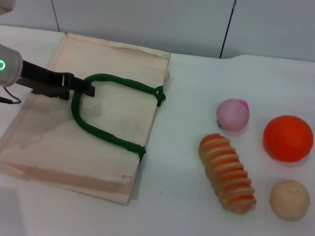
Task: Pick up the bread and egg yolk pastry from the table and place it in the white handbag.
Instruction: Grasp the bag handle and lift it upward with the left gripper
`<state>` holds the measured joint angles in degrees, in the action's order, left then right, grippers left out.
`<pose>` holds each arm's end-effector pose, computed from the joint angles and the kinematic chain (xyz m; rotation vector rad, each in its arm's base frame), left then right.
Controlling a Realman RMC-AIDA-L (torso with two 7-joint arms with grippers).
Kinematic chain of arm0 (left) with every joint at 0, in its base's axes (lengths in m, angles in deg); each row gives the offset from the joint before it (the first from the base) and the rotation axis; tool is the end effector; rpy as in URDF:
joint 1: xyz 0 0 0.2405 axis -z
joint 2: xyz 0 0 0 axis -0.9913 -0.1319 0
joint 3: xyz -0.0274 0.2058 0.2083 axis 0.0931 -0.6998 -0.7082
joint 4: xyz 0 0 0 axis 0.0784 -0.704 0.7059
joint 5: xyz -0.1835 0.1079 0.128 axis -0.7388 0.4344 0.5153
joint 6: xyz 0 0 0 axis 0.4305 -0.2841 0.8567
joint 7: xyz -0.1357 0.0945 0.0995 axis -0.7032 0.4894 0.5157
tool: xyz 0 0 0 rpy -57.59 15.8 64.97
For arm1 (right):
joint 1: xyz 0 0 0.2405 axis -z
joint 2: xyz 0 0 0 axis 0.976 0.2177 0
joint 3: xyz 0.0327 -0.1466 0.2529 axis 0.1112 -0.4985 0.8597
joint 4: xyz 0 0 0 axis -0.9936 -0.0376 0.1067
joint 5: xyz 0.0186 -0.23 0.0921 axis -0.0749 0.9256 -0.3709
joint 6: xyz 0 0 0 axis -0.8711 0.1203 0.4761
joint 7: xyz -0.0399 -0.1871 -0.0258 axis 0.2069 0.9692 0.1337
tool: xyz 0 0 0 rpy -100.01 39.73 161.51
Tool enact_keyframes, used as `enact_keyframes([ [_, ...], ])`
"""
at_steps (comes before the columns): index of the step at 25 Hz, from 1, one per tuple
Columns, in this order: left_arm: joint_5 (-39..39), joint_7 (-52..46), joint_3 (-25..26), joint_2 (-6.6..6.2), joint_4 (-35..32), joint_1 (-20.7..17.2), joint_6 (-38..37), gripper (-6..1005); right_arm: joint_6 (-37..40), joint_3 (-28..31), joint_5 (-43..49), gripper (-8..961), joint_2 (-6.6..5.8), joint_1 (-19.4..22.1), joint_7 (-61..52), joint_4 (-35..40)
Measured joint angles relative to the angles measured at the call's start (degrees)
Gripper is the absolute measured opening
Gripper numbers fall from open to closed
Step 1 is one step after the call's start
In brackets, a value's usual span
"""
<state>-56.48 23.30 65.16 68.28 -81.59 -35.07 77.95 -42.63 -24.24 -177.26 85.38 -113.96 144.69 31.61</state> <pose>-0.3346 0.4977 0.0114 -2.0815 -1.6356 -0.1483 0.3689 0.4571 0.0260 -1.2947 0.5235 0.8555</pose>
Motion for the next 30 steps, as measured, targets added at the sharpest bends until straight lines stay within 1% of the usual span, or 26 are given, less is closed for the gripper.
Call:
enact_keyframes([
  [7,0.13,0.0,-0.57,-0.02,0.87,0.47,-1.52,682,-0.35,0.0,0.0,884,0.1,-0.03,-0.03,0.0],
  [11,0.17,0.4,-0.67,-0.26,3.32,1.21,-3.25,675,-0.47,0.0,0.0,884,0.1,-0.04,-0.04,0.0],
  [17,0.21,0.62,-2.94,-0.12,5.66,2.34,-6.11,665,-0.5,0.0,0.0,886,0.1,-0.12,-0.06,0.0],
  [24,0.69,0.64,-3.26,-0.1,7.38,3.17,-7.48,654,-0.59,0.0,0.0,885,0.17,-0.35,-0.07,0.0],
  [30,0.82,0.53,-4.05,-0.33,9.34,3.69,-8.15,644,-0.66,0.0,0.0,885,0.18,-0.37,-0.14,0.0],
])
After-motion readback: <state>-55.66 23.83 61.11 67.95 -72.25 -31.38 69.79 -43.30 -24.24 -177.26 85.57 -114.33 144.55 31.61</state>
